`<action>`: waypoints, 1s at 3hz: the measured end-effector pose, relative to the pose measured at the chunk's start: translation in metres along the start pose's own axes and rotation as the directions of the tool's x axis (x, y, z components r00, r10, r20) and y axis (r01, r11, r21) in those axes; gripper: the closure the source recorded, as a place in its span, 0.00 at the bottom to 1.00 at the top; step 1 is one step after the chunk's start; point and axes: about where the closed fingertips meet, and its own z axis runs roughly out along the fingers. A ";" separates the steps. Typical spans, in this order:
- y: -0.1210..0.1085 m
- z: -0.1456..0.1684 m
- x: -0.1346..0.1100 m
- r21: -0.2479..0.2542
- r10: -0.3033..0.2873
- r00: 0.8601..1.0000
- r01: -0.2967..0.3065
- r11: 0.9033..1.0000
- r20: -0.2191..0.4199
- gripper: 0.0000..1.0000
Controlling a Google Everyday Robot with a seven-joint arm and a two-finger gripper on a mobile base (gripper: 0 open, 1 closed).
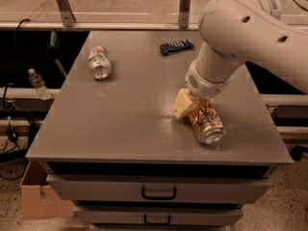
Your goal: Place orange can upright
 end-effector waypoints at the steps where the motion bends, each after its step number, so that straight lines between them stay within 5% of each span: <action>1: 0.000 0.000 -0.004 -0.002 0.008 1.000 -0.008 1.000 0.000 0.64; 2: 0.000 -0.001 -0.005 -0.002 0.008 1.000 -0.008 1.000 0.000 0.87; 3: -0.002 -0.007 -0.017 -0.028 -0.038 0.998 0.039 0.999 0.044 1.00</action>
Offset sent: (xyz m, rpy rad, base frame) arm 0.0436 0.0186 0.0265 0.1135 -0.0703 0.1161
